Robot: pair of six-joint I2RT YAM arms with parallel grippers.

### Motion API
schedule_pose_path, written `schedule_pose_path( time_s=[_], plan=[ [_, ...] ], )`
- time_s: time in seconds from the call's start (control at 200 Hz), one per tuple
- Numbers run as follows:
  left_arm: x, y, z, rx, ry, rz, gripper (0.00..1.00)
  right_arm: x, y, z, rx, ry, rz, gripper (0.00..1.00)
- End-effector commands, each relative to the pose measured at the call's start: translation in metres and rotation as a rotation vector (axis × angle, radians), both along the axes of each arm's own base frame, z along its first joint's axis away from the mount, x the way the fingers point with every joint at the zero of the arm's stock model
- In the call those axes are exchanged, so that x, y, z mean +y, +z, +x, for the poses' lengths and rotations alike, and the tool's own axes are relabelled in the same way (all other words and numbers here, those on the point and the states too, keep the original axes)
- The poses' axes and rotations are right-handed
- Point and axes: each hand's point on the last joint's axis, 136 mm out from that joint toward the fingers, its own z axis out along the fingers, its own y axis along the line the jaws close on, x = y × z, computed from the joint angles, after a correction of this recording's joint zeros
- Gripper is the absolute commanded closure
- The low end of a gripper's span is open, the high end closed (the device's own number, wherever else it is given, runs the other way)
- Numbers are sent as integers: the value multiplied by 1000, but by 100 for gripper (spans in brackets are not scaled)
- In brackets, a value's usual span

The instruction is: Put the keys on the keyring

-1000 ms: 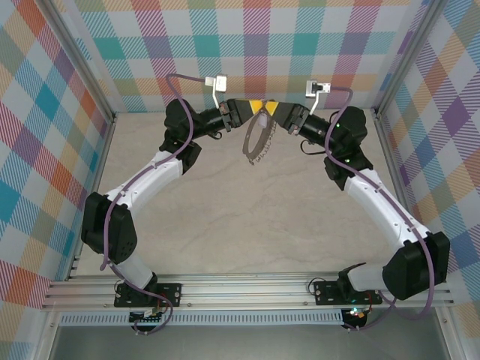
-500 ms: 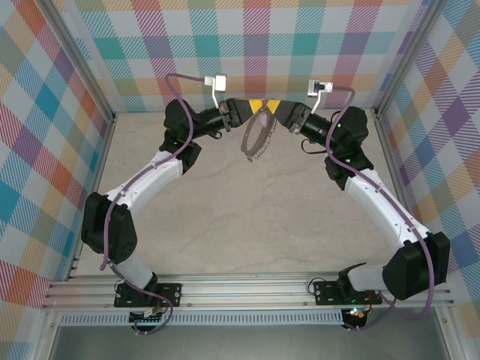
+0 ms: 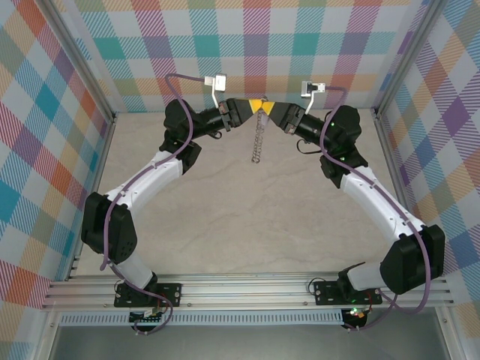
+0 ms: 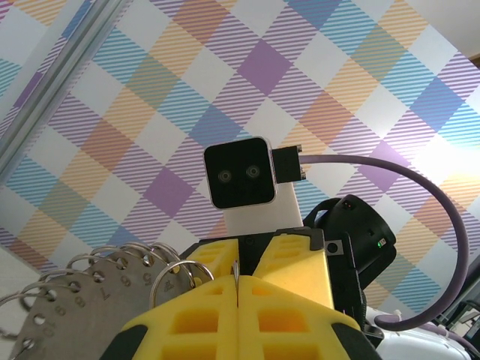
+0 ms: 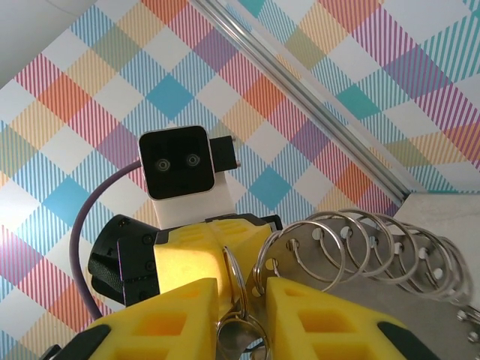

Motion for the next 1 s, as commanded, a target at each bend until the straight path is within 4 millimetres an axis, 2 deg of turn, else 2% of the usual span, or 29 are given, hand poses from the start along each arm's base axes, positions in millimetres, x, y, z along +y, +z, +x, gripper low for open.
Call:
schedule_pose_path(
  time_s=[0.0, 0.09, 0.265, 0.37, 0.485, 0.59, 0.755, 0.995],
  plan=[
    [4, 20, -14, -79, -2, -52, 100, -2, 25, -10, -76, -2, 17, 77],
    [4, 19, -14, -74, -4, -53, 100, -3, 25, -9, -75, -13, 18, 81],
    [4, 18, -15, -73, -6, -52, 100, -1, 29, -9, -81, 3, 15, 100],
    [3, 15, -14, -61, 0, -32, 100, -2, 27, -9, -77, 3, -3, 100],
    [7, 10, -8, -53, 36, 9, 69, -4, 21, -8, -66, 14, -41, 100],
    [17, 11, -2, -63, 71, 43, 54, -9, 17, -7, -67, 36, -89, 100],
    [30, 11, 5, -85, 92, 109, 43, -14, 11, -7, -77, 121, -165, 100],
    [34, 8, 11, -119, 46, 213, 42, -10, -2, -4, -80, 277, -237, 100]
  ],
)
